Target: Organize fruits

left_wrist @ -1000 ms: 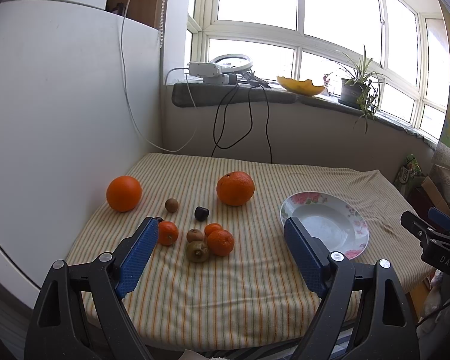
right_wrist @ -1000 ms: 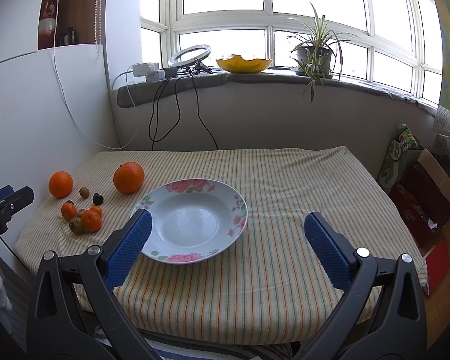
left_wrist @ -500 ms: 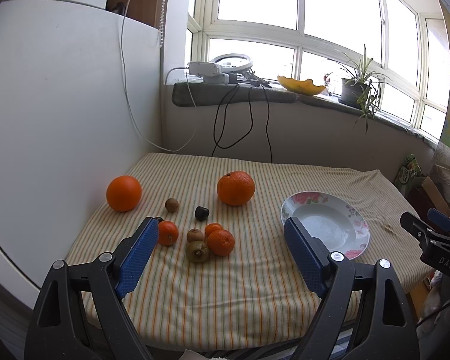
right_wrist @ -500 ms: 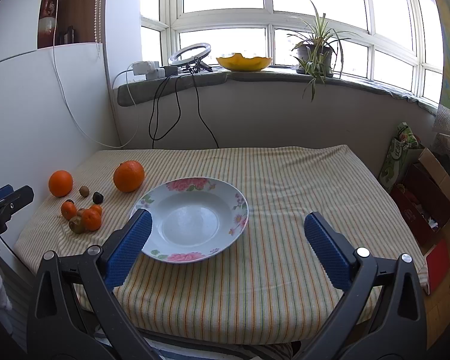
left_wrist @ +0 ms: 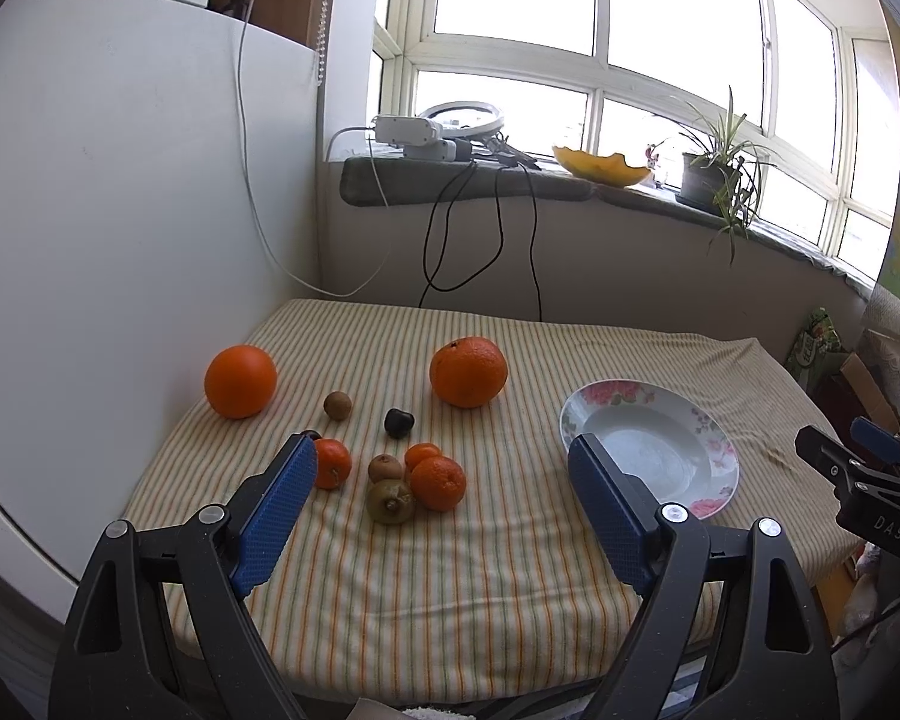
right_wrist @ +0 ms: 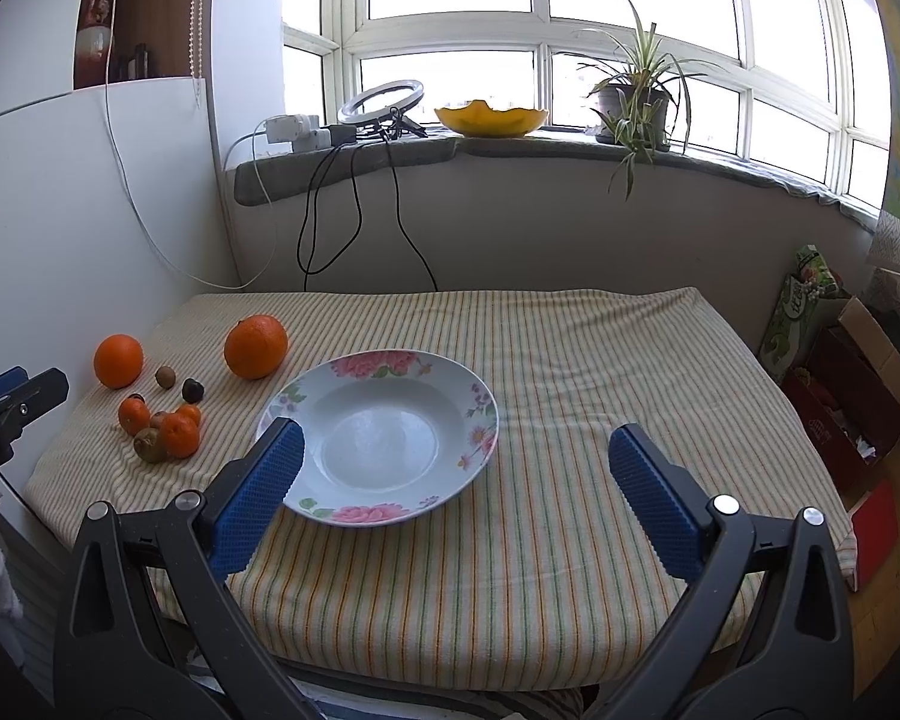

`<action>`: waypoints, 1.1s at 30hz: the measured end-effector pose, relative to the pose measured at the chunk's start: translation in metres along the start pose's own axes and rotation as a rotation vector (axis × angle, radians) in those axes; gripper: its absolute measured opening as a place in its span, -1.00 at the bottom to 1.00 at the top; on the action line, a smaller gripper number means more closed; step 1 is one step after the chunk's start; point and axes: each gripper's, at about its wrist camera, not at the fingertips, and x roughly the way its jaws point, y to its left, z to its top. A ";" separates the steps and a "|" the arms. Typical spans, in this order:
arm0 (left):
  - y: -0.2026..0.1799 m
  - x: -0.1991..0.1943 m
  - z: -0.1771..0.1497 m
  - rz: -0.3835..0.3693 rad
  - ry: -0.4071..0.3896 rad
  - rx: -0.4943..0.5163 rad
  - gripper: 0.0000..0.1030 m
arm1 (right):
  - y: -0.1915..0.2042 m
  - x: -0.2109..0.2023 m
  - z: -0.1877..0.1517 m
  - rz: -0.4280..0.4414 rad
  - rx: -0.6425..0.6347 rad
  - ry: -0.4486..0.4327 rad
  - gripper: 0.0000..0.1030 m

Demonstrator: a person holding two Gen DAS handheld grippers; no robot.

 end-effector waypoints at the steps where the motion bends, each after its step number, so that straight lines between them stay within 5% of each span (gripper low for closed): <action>1: 0.001 0.002 0.000 -0.003 0.004 0.001 0.67 | -0.001 0.001 -0.001 0.003 0.002 0.005 1.00; 33: 0.030 0.124 0.017 -0.208 0.189 -0.144 0.51 | 0.044 0.124 0.066 0.249 -0.079 0.187 1.00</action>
